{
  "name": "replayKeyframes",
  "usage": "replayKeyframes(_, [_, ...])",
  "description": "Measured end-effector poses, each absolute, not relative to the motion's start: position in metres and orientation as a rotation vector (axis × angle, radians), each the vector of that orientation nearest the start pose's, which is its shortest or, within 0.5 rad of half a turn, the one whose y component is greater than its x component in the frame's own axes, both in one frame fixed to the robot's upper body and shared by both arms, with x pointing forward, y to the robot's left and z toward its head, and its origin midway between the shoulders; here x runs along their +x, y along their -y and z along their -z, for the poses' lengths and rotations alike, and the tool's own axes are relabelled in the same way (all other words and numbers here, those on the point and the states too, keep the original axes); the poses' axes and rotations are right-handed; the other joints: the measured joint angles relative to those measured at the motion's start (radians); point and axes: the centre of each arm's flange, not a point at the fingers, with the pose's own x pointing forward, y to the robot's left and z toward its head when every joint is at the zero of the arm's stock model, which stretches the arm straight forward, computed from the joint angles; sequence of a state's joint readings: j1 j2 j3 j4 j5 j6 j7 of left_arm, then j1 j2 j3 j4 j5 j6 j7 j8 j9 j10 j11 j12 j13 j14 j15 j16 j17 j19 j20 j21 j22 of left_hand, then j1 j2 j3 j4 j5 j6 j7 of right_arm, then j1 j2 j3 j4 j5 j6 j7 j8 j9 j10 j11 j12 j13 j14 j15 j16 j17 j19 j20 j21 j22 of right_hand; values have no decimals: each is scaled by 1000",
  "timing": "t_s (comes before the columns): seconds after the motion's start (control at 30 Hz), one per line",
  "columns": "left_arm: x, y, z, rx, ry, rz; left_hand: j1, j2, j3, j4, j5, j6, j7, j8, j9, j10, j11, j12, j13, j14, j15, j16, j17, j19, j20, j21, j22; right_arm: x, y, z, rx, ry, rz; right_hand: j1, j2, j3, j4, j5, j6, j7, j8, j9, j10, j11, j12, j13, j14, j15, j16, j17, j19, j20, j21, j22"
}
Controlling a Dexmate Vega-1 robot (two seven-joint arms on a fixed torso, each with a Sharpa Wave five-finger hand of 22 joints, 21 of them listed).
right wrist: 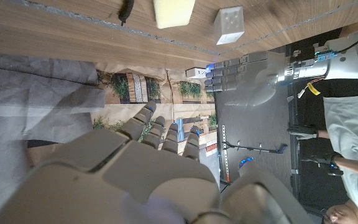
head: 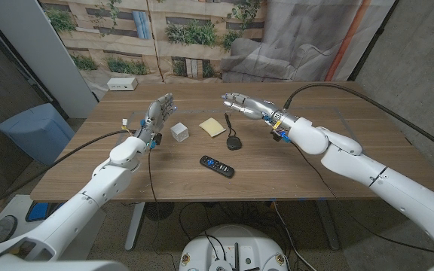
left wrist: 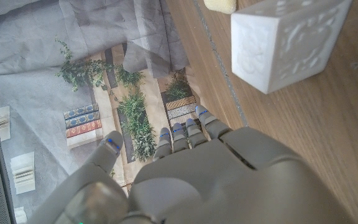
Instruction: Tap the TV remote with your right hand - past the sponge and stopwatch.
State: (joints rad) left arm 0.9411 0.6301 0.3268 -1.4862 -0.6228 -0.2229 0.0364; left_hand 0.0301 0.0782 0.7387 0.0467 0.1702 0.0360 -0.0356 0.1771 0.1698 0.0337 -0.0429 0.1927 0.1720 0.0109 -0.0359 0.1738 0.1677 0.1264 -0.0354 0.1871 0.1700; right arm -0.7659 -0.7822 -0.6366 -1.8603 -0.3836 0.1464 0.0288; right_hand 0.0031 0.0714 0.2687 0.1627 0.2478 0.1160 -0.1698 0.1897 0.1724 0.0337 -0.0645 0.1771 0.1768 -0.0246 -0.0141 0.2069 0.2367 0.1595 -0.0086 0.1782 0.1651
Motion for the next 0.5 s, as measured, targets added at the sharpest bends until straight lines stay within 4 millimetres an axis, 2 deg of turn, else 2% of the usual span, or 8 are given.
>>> replayKeyframes(0.13, [621,-313,24,52,589,174,0,0,-2,2,0,0,0,0,0,0,0,0,0,0,0,0,0,0,0,0,0,537,123,-22,-1327,968,-375,0,0,0,0,4,3,-17,0,0,-12,-5,0,0,-13,12,0,0,-14,14,0,0])
replayKeyframes(0.23, [621,-314,25,52,588,174,0,0,-2,2,0,0,0,0,0,2,-2,0,0,0,0,0,0,0,0,0,0,536,119,-19,-1377,970,-367,0,0,-4,4,4,4,-18,0,0,-27,-5,0,0,-20,16,-4,2,-18,18,0,0])
replayKeyframes(0.3, [621,-315,26,52,589,175,0,0,-2,2,0,0,0,0,0,4,-4,0,0,0,0,0,0,0,0,0,0,533,114,-17,-1400,977,-369,0,0,-4,4,4,-2,-23,0,0,-27,-5,0,0,-29,7,-4,3,-20,20,0,0])
replayKeyframes(0.5, [622,-318,27,47,600,168,-3,3,-2,2,0,5,5,0,0,9,-9,0,0,5,5,4,0,0,0,0,0,529,106,-10,-1491,990,-347,0,0,-4,4,4,-2,-34,0,0,-38,-5,0,0,-49,8,-7,3,-23,23,0,0])
